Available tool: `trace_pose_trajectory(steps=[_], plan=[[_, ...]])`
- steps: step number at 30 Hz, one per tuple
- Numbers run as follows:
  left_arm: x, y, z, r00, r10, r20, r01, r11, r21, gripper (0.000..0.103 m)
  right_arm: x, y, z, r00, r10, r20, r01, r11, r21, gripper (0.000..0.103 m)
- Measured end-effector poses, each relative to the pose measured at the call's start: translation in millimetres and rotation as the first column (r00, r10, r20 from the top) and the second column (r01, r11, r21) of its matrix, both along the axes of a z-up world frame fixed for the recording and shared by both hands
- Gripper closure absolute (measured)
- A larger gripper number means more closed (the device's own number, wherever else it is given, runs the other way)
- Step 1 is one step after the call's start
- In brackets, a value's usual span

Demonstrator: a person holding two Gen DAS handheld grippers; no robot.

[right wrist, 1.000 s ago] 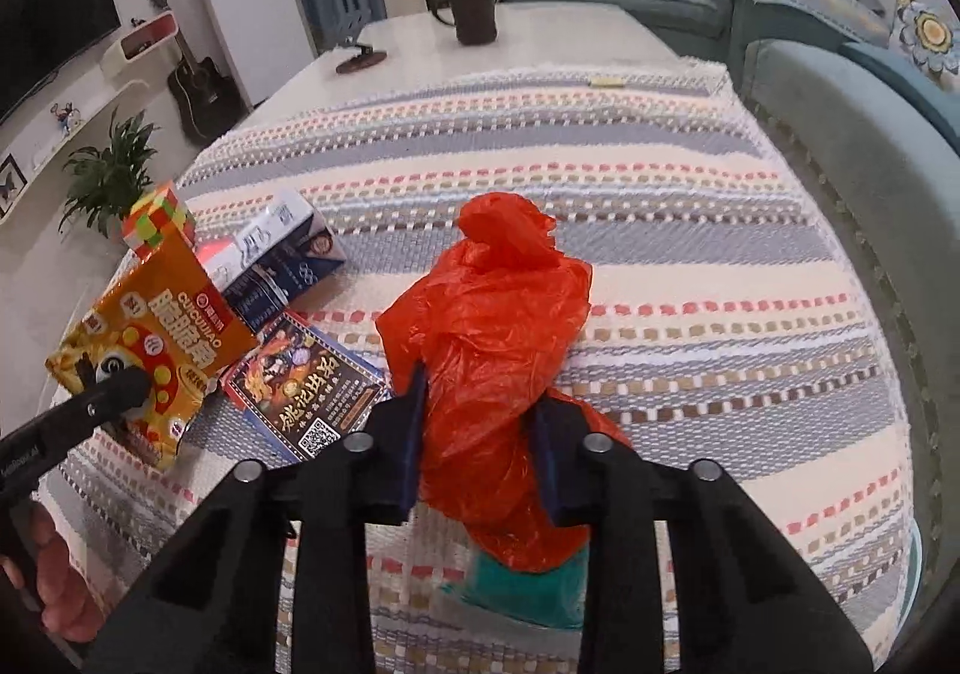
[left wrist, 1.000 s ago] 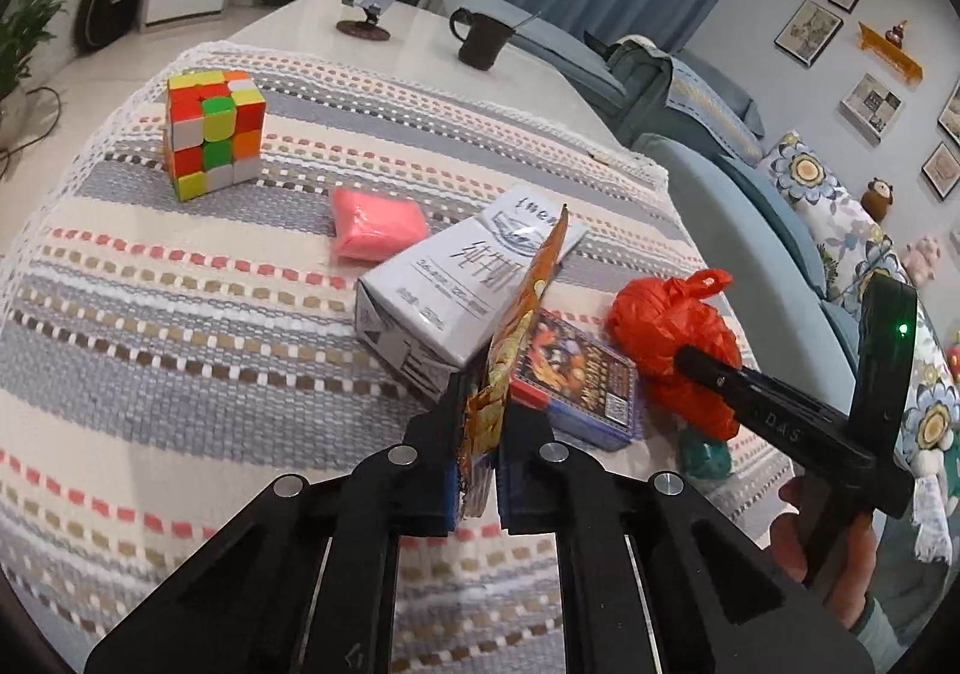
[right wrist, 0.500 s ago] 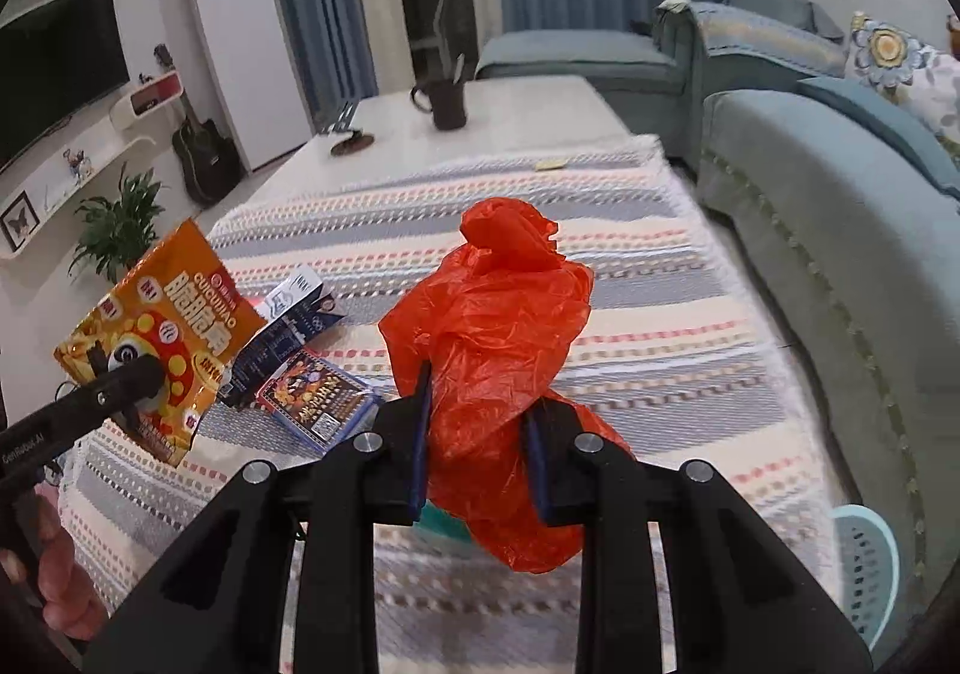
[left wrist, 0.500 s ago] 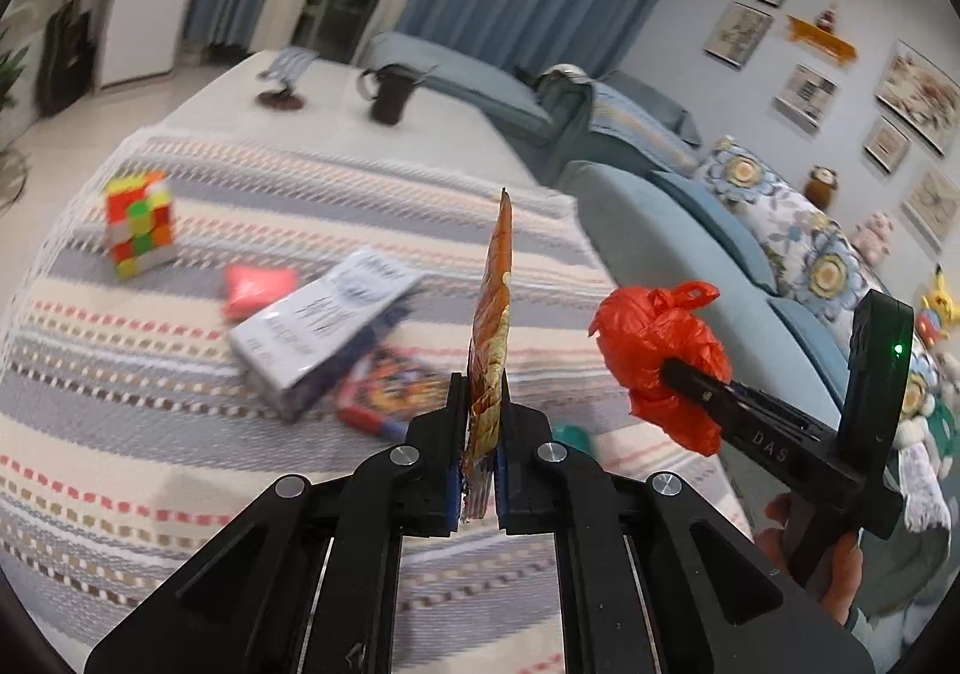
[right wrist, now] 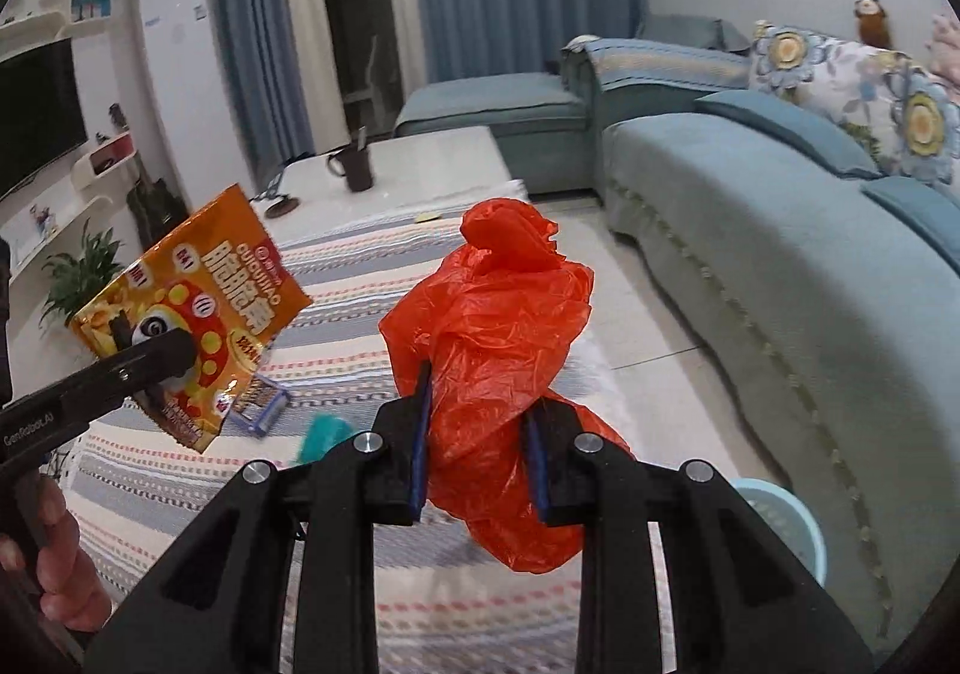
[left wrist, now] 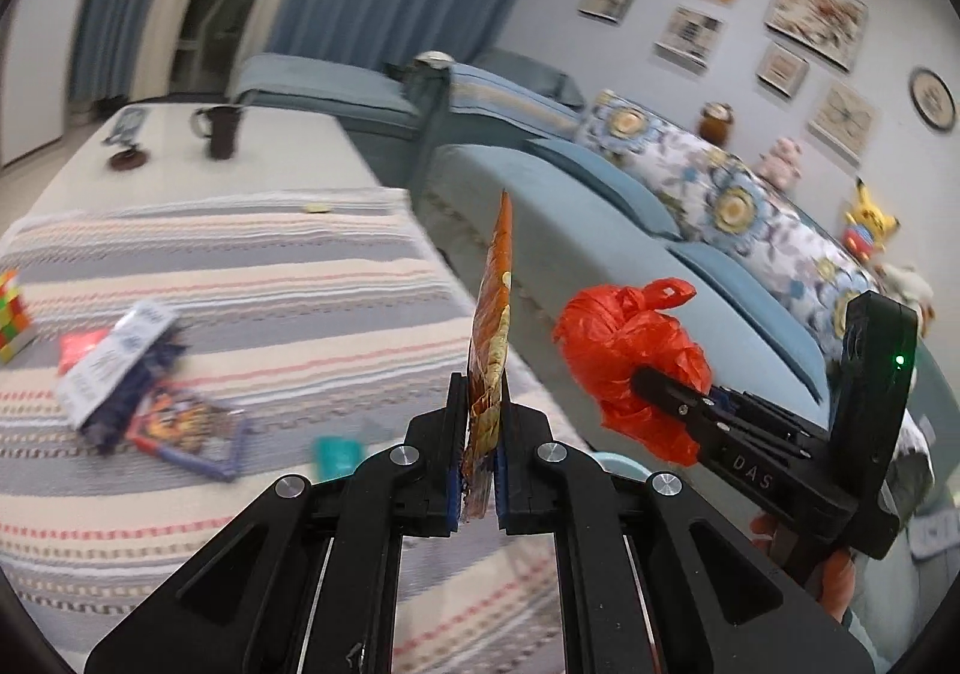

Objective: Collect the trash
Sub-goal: 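Carry red bag and snack bag over the wastebasket and open both tools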

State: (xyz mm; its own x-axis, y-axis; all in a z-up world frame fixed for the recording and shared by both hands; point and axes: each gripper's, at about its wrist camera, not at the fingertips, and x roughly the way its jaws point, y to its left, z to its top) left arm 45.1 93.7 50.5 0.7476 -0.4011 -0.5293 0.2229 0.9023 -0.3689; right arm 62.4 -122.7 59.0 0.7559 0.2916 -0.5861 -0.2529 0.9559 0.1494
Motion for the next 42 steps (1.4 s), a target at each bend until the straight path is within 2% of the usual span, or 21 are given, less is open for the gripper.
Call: trace_pose_trajectory(steps=[4,11,20,29,40,41,42], plan=[[3.5,-44.8,5.8,0.997,-0.08,0.006,0.079,0.996,0.027,0.097,-16.0,-40.0,4.7,0.998,-0.066,0.014,0.066,0.998,0.002,0.08],[7.1,-122.2,5.6,0.978,-0.208,-0.003,0.207,0.976,0.068,0.097,-37.4,-110.7,3.0,0.982,-0.187,0.01,0.187,0.982,0.028,0.08],[16.0,-198.9,-19.9,0.945,-0.319,-0.067,0.324,0.942,0.085,0.097,-57.9,-188.3,-29.1,0.945,-0.323,-0.06,0.326,0.944,0.049,0.08],[27.5,-239.0,-59.1,0.916,-0.369,-0.158,0.388,0.915,0.113,0.097,-57.5,-234.7,-77.8,0.903,-0.39,-0.182,0.408,0.91,0.07,0.08],[37.5,-268.1,-98.2,0.886,-0.392,-0.249,0.432,0.892,0.134,0.096,-44.2,-248.2,-130.8,0.853,-0.408,-0.326,0.446,0.894,0.048,0.077],[38.1,-269.8,-100.7,0.885,-0.389,-0.256,0.431,0.892,0.136,0.095,-42.9,-248.8,-135.6,0.847,-0.409,-0.34,0.449,0.892,0.044,0.076],[39.2,-270.3,-104.2,0.881,-0.389,-0.268,0.434,0.891,0.132,0.084,-41.6,-249.1,-138.7,0.843,-0.409,-0.35,0.45,0.892,0.042,0.075]])
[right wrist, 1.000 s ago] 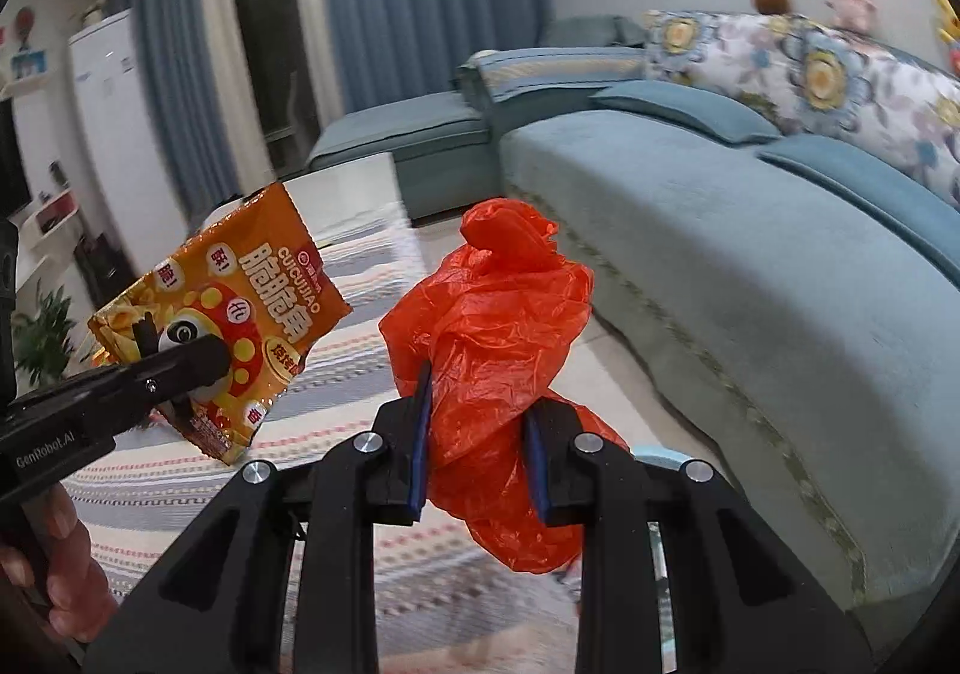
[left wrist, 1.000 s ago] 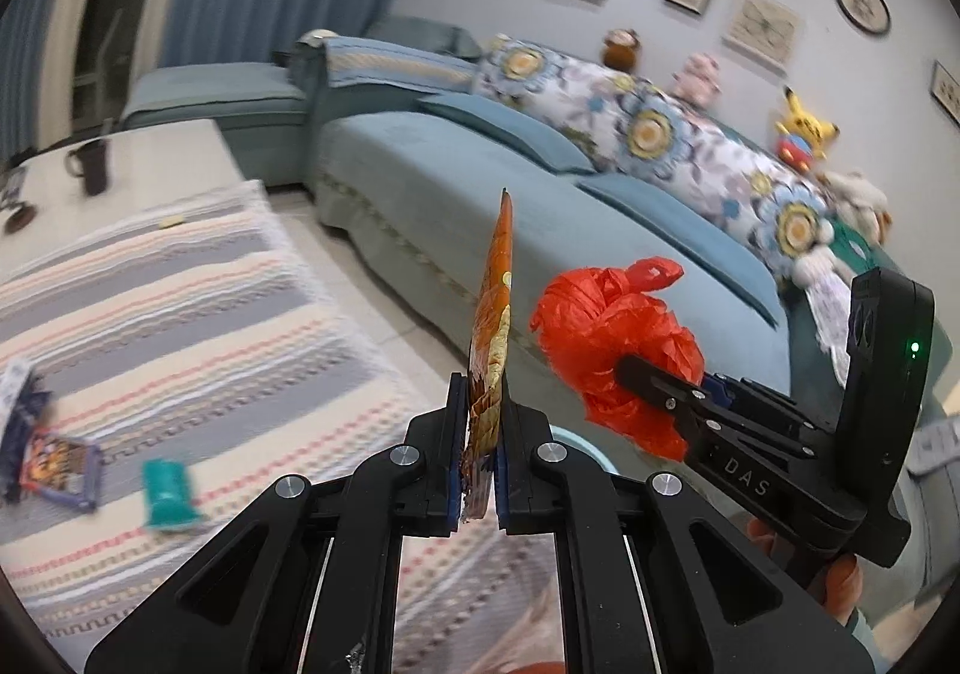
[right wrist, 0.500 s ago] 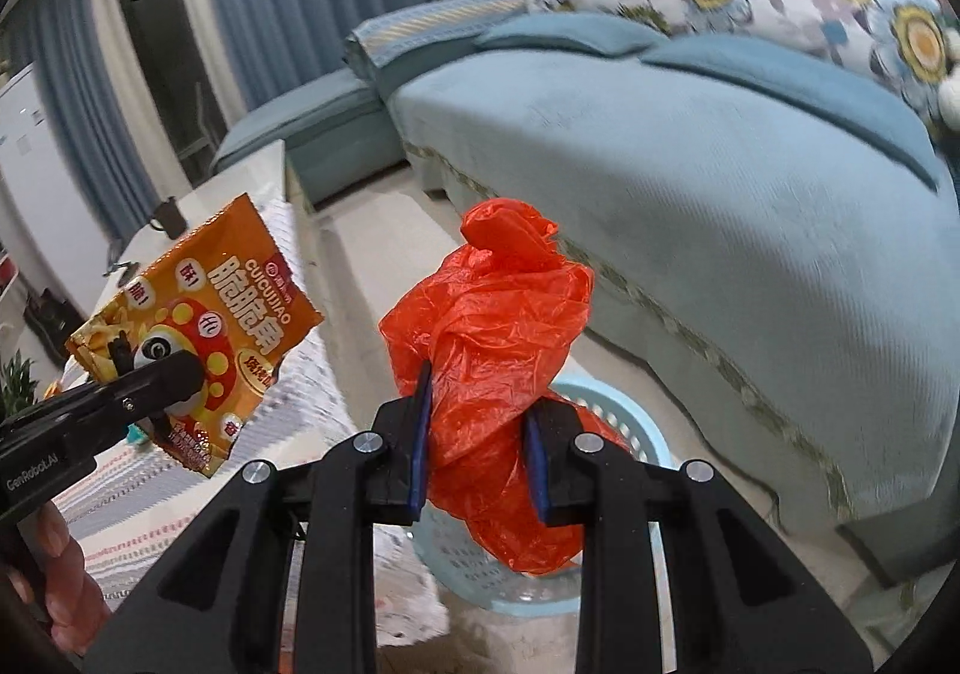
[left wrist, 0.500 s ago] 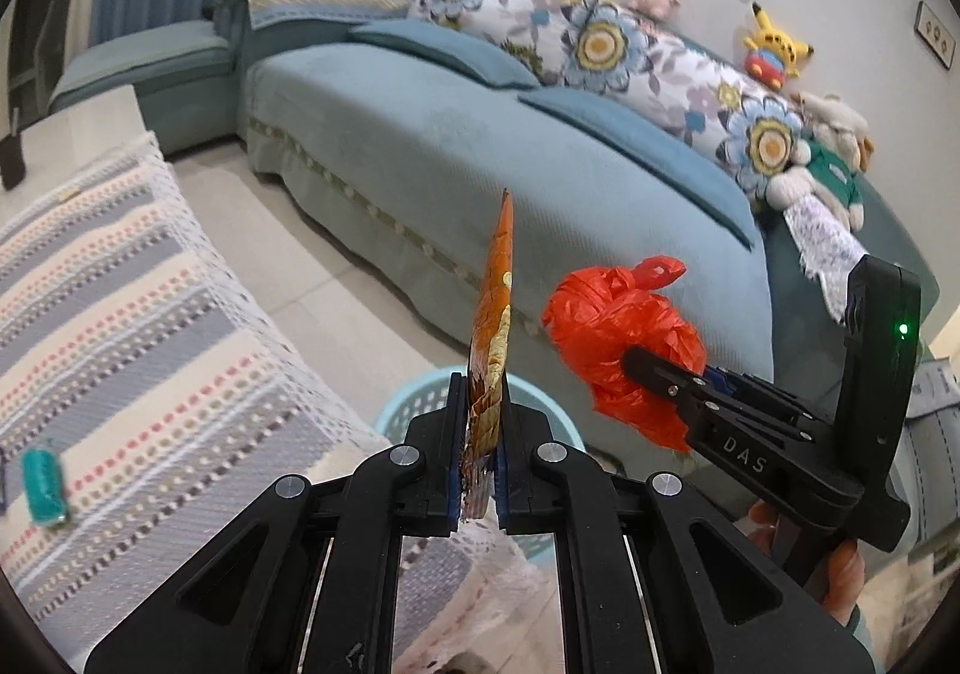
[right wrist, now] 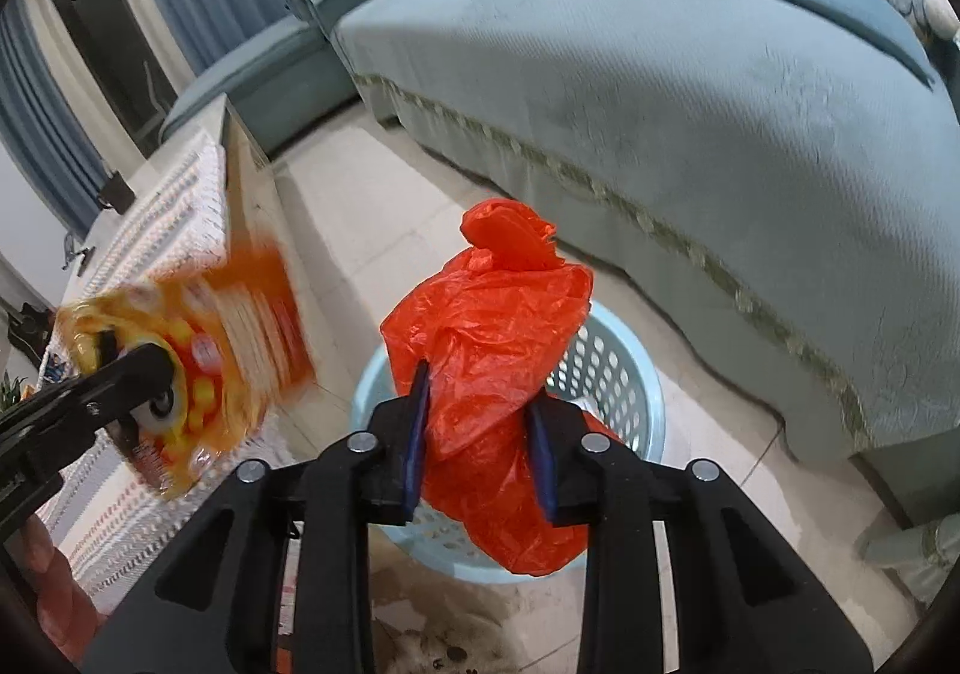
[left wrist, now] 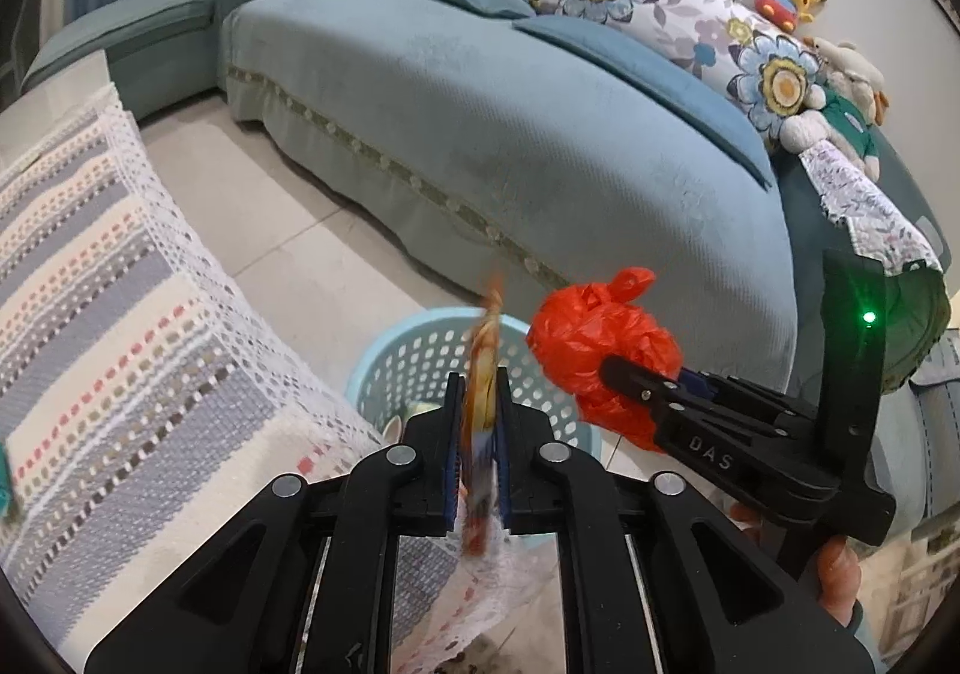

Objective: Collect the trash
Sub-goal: 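Carry red bag and snack bag over the wastebasket and open both tools, then move both open tools back over the table toward the teal packet and milk carton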

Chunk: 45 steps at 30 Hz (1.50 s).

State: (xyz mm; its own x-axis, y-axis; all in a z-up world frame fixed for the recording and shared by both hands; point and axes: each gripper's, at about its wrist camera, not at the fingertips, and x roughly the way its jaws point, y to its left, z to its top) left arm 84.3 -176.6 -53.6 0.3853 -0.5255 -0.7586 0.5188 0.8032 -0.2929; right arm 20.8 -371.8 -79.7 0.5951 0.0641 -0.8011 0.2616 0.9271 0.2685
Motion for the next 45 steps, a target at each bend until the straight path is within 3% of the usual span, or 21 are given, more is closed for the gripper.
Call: trace_pose_trajectory(steps=[1,3,5,13,21,26,34,37,45], plan=[[0.3,-0.1,-1.7,1.0,0.003,-0.007,-0.003,1.0,-0.001,0.069,1.4,-1.4,-5.4,1.0,-0.003,-0.017,0.003,1.0,0.006,0.07],[-1.1,2.0,-3.8,1.0,0.01,-0.001,-0.01,1.0,-0.003,0.063,2.0,-2.7,-10.0,0.999,-0.012,-0.031,0.013,1.0,0.009,0.062],[-2.1,3.4,-5.1,1.0,0.002,-0.003,-0.002,1.0,-0.003,0.063,1.7,-4.0,-12.1,0.999,-0.023,-0.035,0.023,1.0,0.001,0.054],[-5.9,24.9,0.6,1.0,0.029,0.005,-0.029,0.999,-0.023,0.063,-0.8,-2.2,-6.9,1.0,-0.017,-0.024,0.017,1.0,-0.014,0.054],[-14.1,54.1,21.0,0.996,0.079,0.037,-0.077,0.996,-0.052,0.063,0.3,30.0,25.0,0.998,0.051,0.033,-0.049,0.997,-0.055,0.054],[-21.7,93.3,42.3,0.985,0.154,0.074,-0.149,0.986,-0.079,0.06,3.6,66.2,54.8,0.986,0.127,0.104,-0.119,0.99,-0.077,0.054],[-25.3,196.7,73.8,0.927,0.355,0.122,-0.339,0.931,-0.133,0.054,22.5,152.6,101.8,0.932,0.298,0.209,-0.28,0.954,-0.111,0.054],[-25.9,235.7,81.3,0.894,0.425,0.14,-0.408,0.903,-0.136,0.044,33.0,192.8,113.9,0.902,0.367,0.226,-0.345,0.929,-0.131,0.054],[-28.5,346.7,89.0,0.791,0.591,0.158,-0.576,0.806,-0.134,0.039,58.0,296.4,125.2,0.822,0.526,0.219,-0.509,0.85,-0.136,0.054]])
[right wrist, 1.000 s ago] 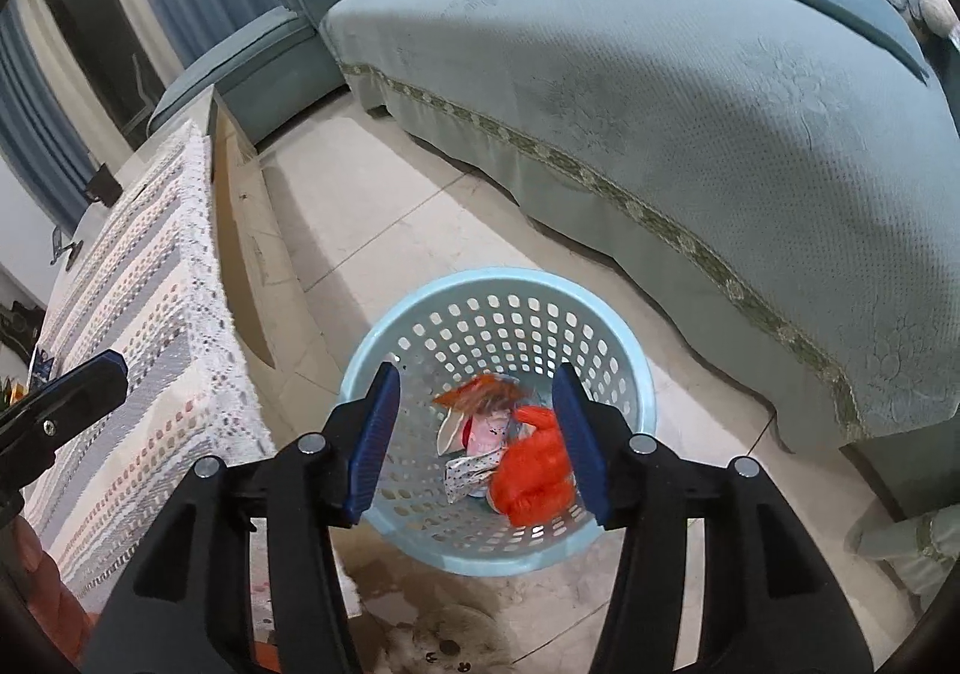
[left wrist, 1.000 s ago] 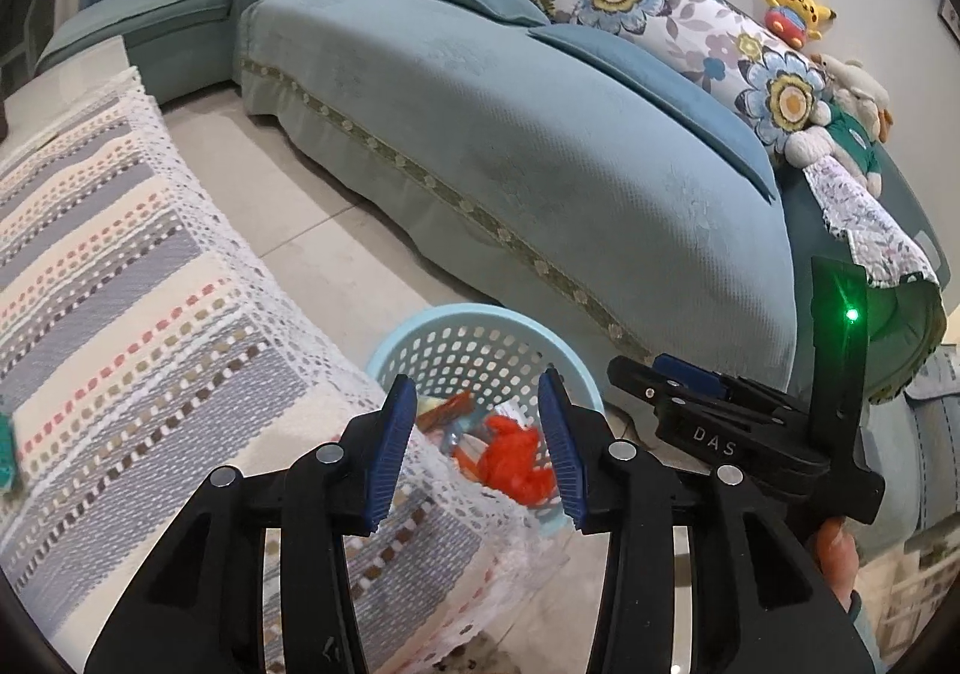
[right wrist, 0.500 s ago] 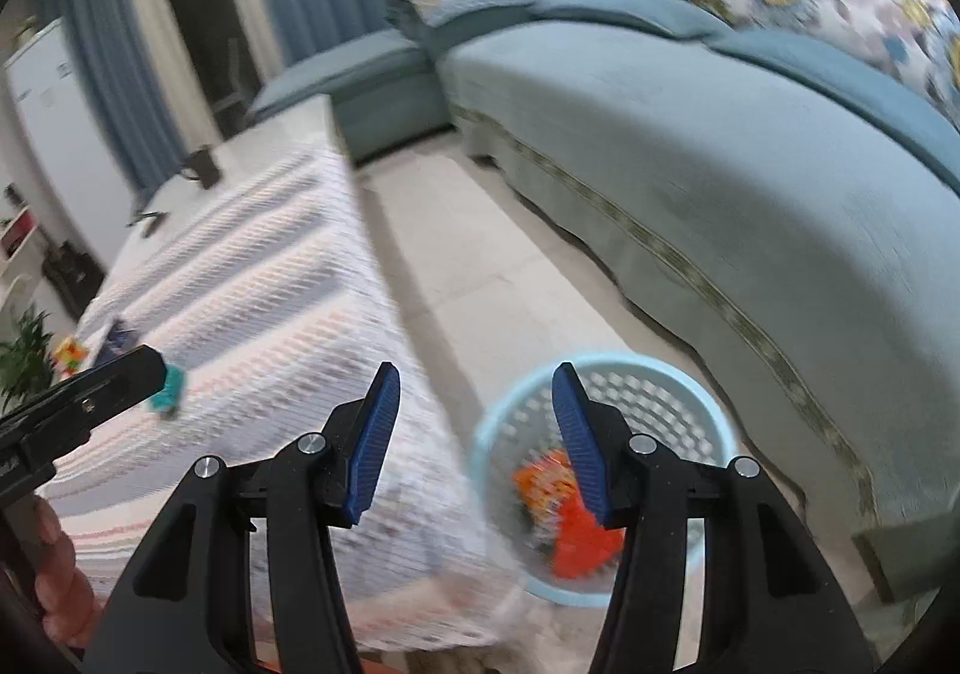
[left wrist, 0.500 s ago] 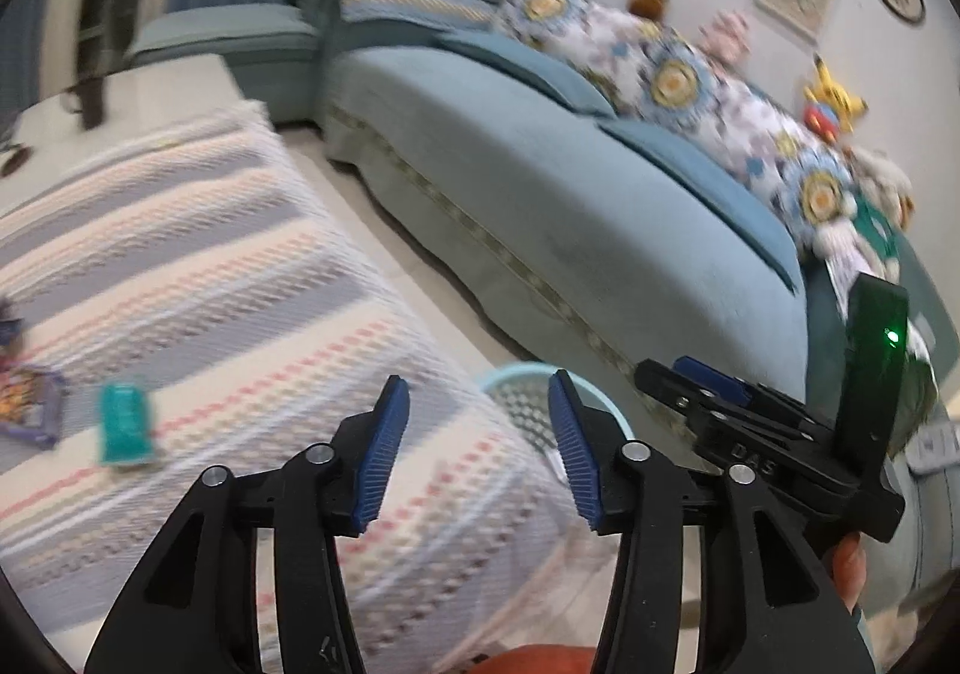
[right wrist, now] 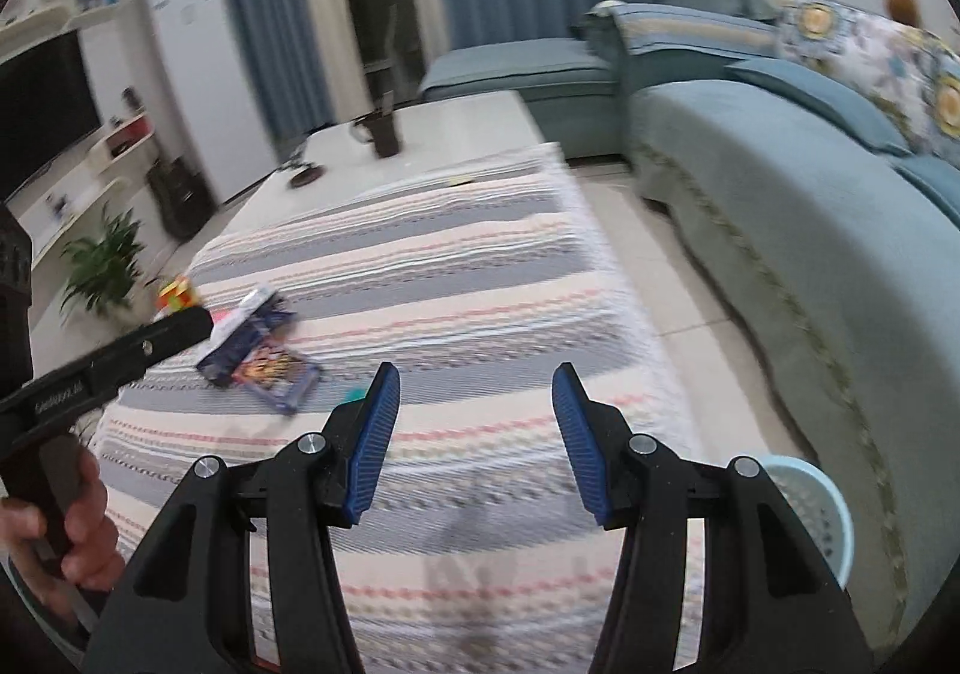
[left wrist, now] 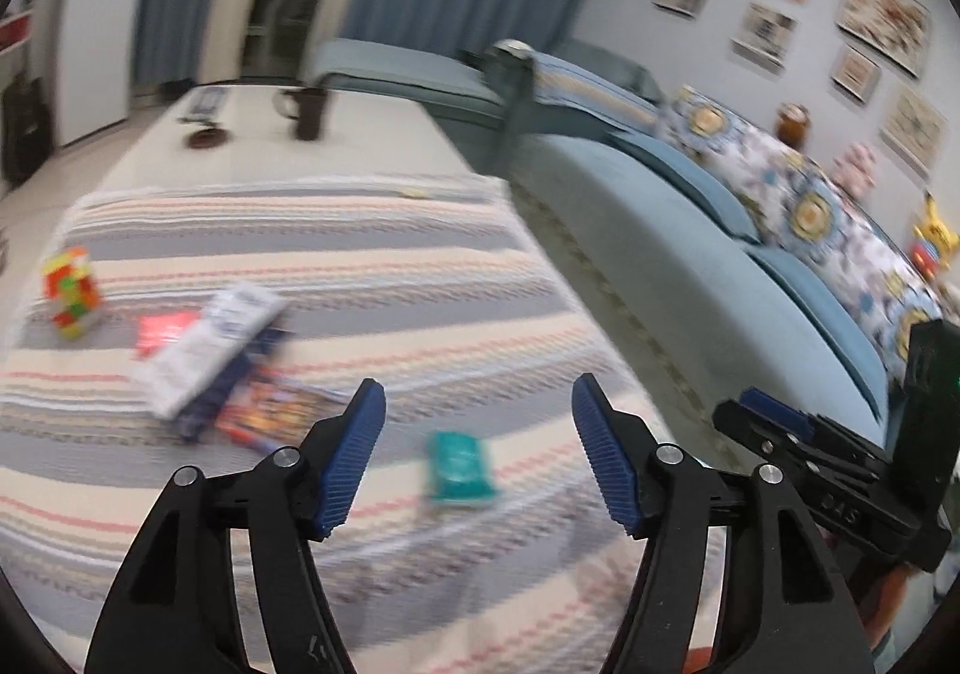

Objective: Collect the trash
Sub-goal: 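Move both open tools back over the table toward the teal packet and milk carton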

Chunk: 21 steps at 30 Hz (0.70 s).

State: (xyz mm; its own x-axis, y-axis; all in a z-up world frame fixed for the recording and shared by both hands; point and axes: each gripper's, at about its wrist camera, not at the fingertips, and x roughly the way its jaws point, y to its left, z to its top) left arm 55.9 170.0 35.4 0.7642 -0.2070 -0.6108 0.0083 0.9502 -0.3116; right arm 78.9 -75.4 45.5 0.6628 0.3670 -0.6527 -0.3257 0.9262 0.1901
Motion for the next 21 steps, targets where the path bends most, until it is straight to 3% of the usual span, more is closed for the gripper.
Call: trace_pose_trajectory(steps=[5,7,12,14,21], plan=[[2.7,56.6,-5.3,0.996,0.091,-0.019,-0.091,0.996,0.012,0.039,11.6,50.7,-18.8,0.996,0.053,-0.069,-0.053,0.999,0.003,0.054],[7.7,79.5,-14.0,0.992,0.115,-0.044,-0.114,0.993,0.022,0.033,18.2,70.3,-34.5,0.993,0.061,-0.103,-0.06,0.998,0.009,0.054],[22.0,118.8,-42.0,0.979,0.172,-0.109,-0.166,0.984,0.061,0.033,20.1,91.8,-66.4,0.993,0.057,-0.105,-0.058,0.998,-0.001,0.054],[27.0,130.0,-53.5,0.973,0.194,-0.128,-0.187,0.98,0.063,0.032,17.6,96.1,-75.7,0.994,0.065,-0.088,-0.066,0.998,-0.014,0.054],[52.9,143.7,-84.4,0.962,0.194,-0.191,-0.181,0.98,0.087,0.029,24.0,101.2,-106.9,0.987,0.068,-0.148,-0.075,0.996,-0.045,0.054]])
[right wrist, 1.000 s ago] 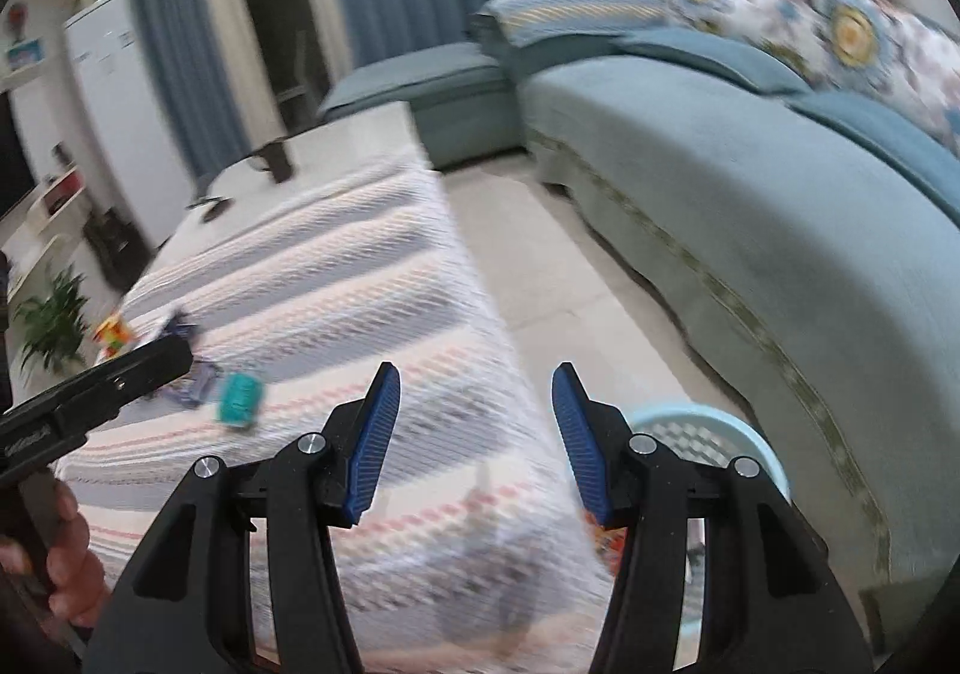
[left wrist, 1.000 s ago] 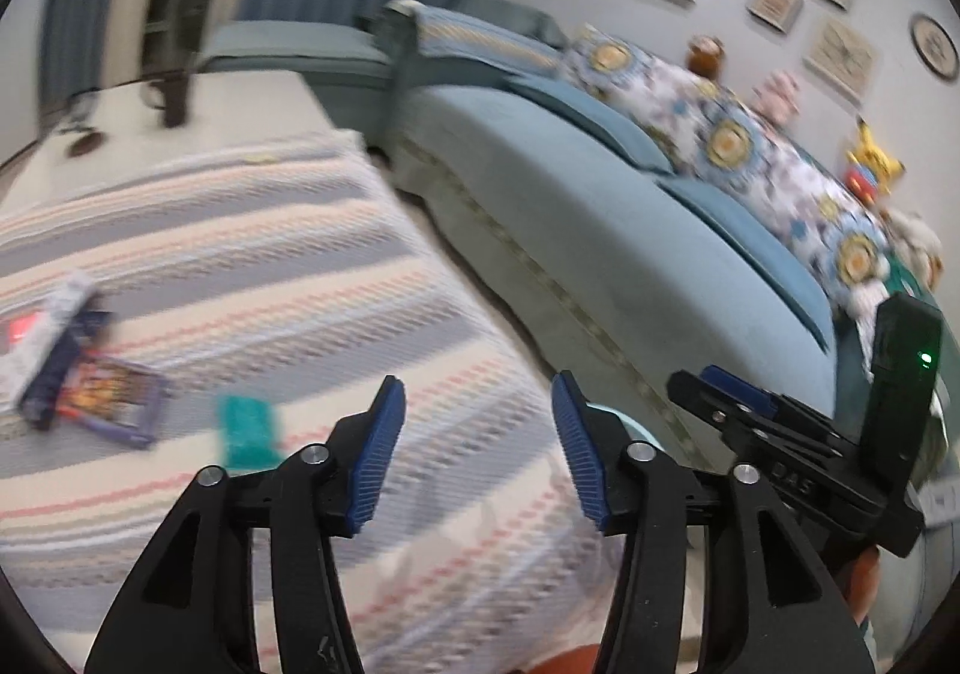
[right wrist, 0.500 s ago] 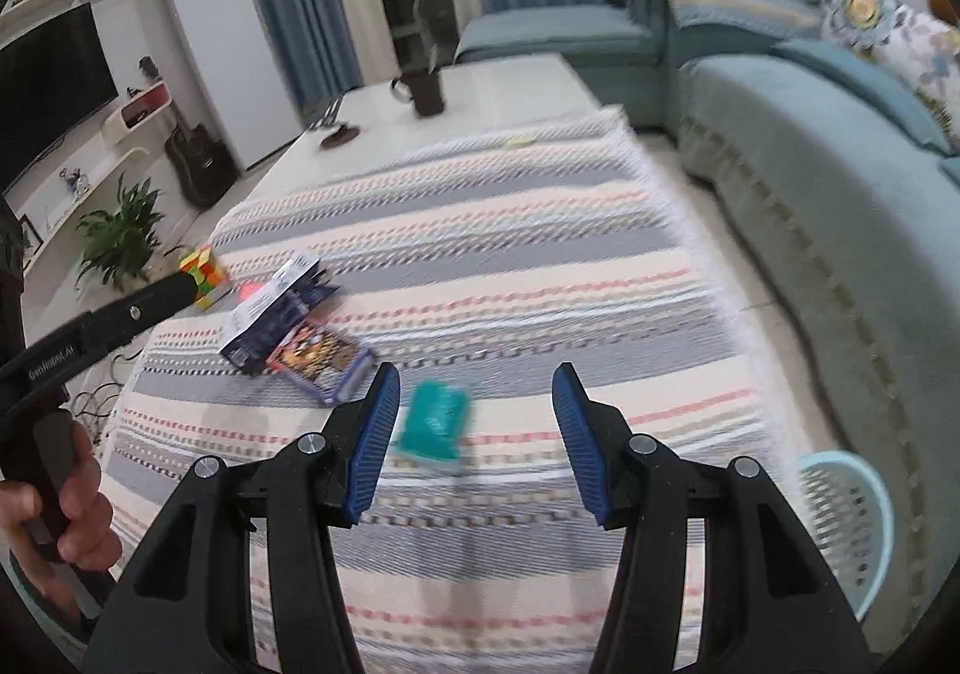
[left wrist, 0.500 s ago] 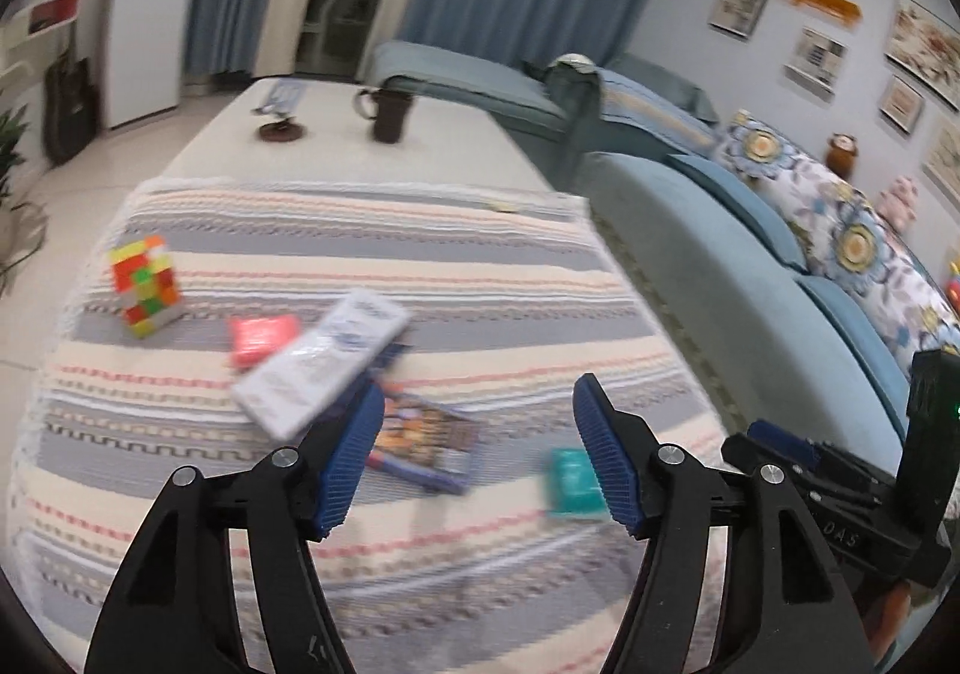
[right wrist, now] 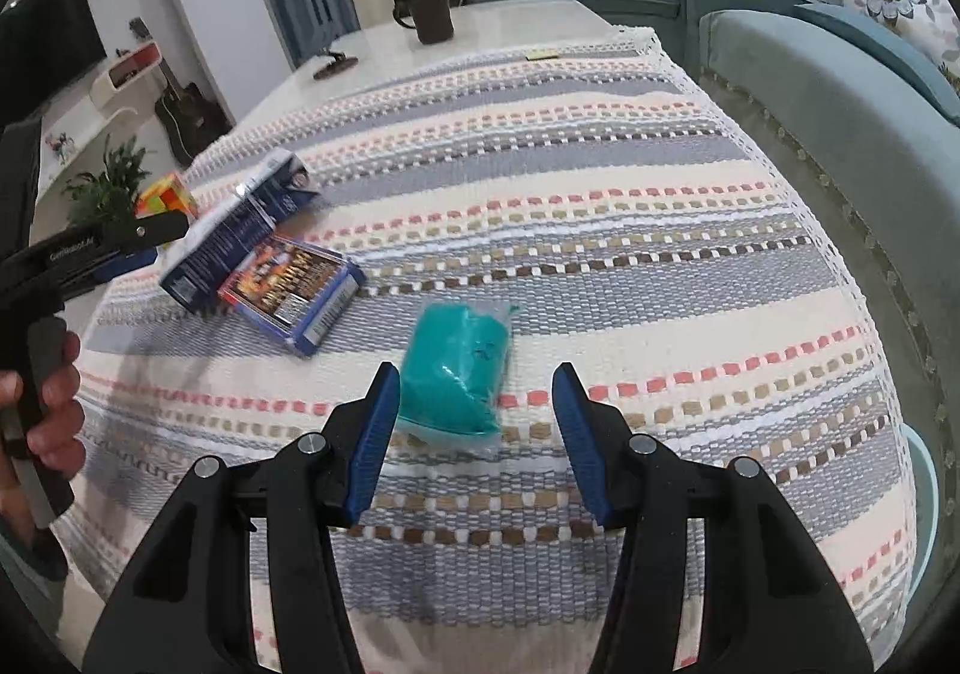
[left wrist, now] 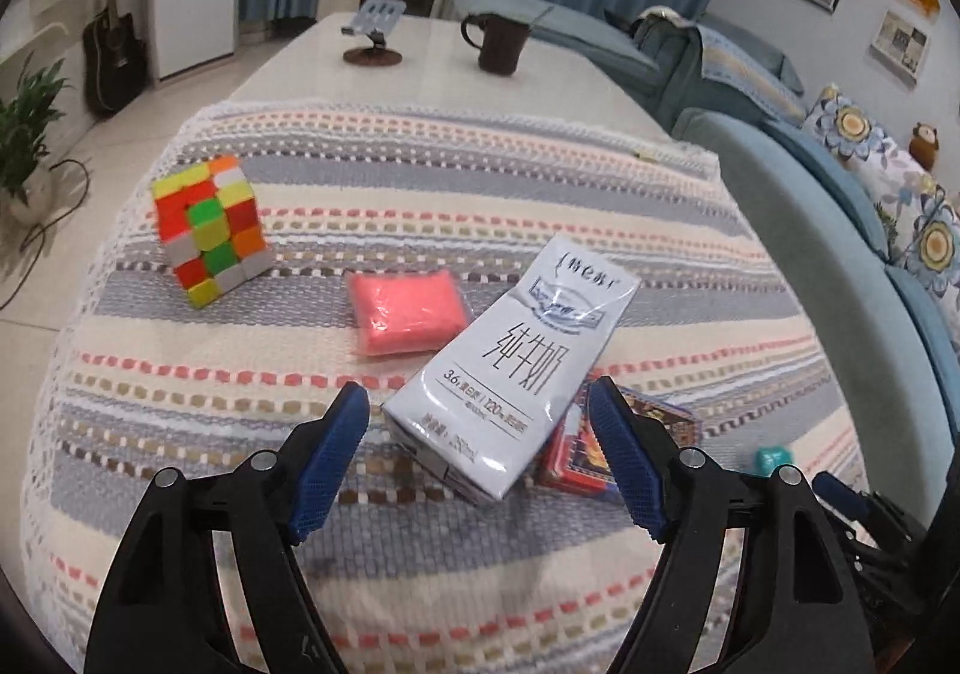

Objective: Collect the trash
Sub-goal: 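Move both open tools back over the table toward the teal packet and milk carton, then grasp the teal packet with the right tool while the left tool grasps the white milk carton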

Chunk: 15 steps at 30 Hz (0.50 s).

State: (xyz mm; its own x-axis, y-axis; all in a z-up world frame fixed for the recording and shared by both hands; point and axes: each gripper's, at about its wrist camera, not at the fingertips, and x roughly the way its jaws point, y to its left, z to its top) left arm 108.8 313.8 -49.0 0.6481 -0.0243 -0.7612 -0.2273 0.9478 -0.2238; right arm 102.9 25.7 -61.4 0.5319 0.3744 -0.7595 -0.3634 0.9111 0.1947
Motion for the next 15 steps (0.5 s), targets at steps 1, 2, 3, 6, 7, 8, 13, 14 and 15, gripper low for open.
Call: trace_pose_trajectory(steps=[1,2,3,6,7,8,13,14,15], plan=[[3.2,-0.4,-3.0,1.0,-0.006,-0.008,0.006,1.0,0.0,0.029,0.5,0.7,-0.4,1.0,0.001,0.003,-0.001,1.0,-0.001,0.054],[4.7,-1.8,-4.8,1.0,-0.012,-0.013,0.012,1.0,-0.002,0.03,1.4,1.7,-1.1,1.0,0.003,0.003,-0.003,1.0,0.0,0.054],[5.6,-3.5,-6.3,1.0,-0.023,-0.017,0.023,1.0,-0.007,0.031,1.4,3.7,-2.3,1.0,0.01,0.002,-0.01,1.0,-0.005,0.054],[3.5,-11.1,-9.3,0.996,-0.079,-0.037,0.078,0.997,-0.03,0.044,1.5,11.7,-7.2,1.0,0.021,0.008,-0.02,0.998,-0.052,0.054],[0.9,-15.6,-9.8,0.993,-0.105,-0.045,0.102,0.994,-0.045,0.047,1.5,12.9,-7.7,1.0,0.025,0.008,-0.024,0.998,-0.058,0.054],[-2.0,-19.2,-10.2,0.991,-0.123,-0.048,0.12,0.991,-0.056,0.047,1.9,14.5,-8.5,1.0,0.026,0.008,-0.026,0.998,-0.063,0.054],[-5.6,-33.4,-0.6,0.983,-0.179,-0.044,0.177,0.983,-0.046,0.035,3.1,13.2,-10.2,1.0,0.025,-0.001,-0.025,0.998,-0.052,0.054],[-2.2,-32.6,2.0,0.985,-0.169,-0.043,0.167,0.985,-0.047,0.031,3.2,12.2,-10.1,1.0,0.023,-0.001,-0.023,0.998,-0.051,0.054],[1.8,-30.5,4.3,0.986,-0.16,-0.036,0.159,0.986,-0.041,0.026,3.0,11.7,-10.0,1.0,0.022,-0.001,-0.022,0.999,-0.048,0.054]])
